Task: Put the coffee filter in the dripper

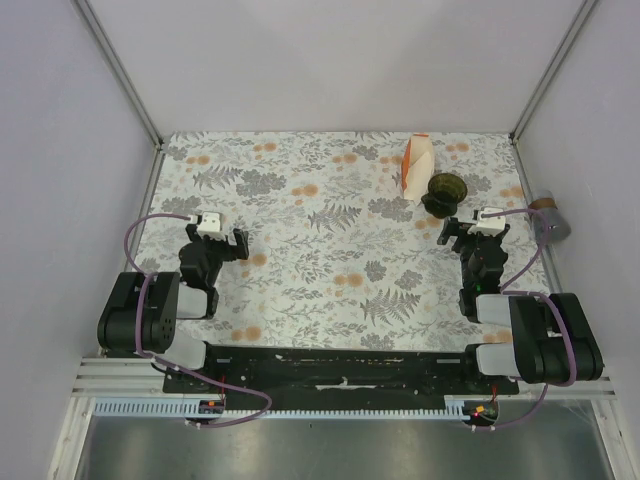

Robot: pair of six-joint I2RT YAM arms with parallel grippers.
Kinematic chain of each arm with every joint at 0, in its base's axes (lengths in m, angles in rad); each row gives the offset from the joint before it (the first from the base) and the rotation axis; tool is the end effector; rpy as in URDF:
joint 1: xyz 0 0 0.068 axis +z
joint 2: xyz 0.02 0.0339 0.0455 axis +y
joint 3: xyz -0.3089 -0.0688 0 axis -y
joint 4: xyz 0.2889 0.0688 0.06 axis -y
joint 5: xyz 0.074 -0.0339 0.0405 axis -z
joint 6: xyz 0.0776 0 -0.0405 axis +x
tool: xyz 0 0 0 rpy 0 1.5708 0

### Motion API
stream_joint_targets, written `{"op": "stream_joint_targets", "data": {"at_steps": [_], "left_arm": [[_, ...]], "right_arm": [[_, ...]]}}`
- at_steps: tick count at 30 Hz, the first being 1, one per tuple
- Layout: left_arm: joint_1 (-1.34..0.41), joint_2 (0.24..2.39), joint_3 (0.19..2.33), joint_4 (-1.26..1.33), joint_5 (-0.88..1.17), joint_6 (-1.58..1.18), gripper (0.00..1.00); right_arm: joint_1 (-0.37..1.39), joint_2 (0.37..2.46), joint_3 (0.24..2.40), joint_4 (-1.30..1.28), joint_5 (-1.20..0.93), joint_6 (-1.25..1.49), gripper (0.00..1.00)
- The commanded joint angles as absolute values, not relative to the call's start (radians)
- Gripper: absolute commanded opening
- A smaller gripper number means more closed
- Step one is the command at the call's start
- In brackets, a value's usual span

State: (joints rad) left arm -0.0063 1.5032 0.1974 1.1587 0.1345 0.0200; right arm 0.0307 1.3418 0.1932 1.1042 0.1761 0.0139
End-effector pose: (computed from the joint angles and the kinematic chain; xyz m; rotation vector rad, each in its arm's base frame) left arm 0.2819 -0.0122 0.1365 0.1222 1.7133 -0.1054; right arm 0.2735 -0.0052 0.1687 0.1224 1.6109 -0.1077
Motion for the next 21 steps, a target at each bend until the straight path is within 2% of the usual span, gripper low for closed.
{"op": "stream_joint_targets", "data": {"at_steps": [1,5,12,16,18,21], "left_arm": [[-0.003,1.508,0.215,1.209,0.130,0.052,1.00],[-0.003,1.508,0.215,1.209,0.130,0.052,1.00],[-0.002,1.474,0.230,1.165,0.106,0.043,0.98],[-0.002,1.359,0.414,0.739,0.118,0.055,0.99],[-0.002,1.351,0.533,0.544,0.149,0.107,0.94],[-0.002,1.371,0.707,0.298,0.103,0.117,0.92]], "right_arm": [[0.031,1.344,0.207,1.128,0.170,0.009,0.98],[0.029,1.322,0.210,1.112,0.185,0.009,0.98],[0.026,1.088,0.572,0.332,0.418,0.138,0.98],[0.008,1.040,0.753,0.079,0.485,0.222,0.98],[-0.035,1.038,0.813,0.003,0.486,0.253,0.98],[-0.104,1.097,0.909,-0.078,0.444,0.288,0.98]]}}
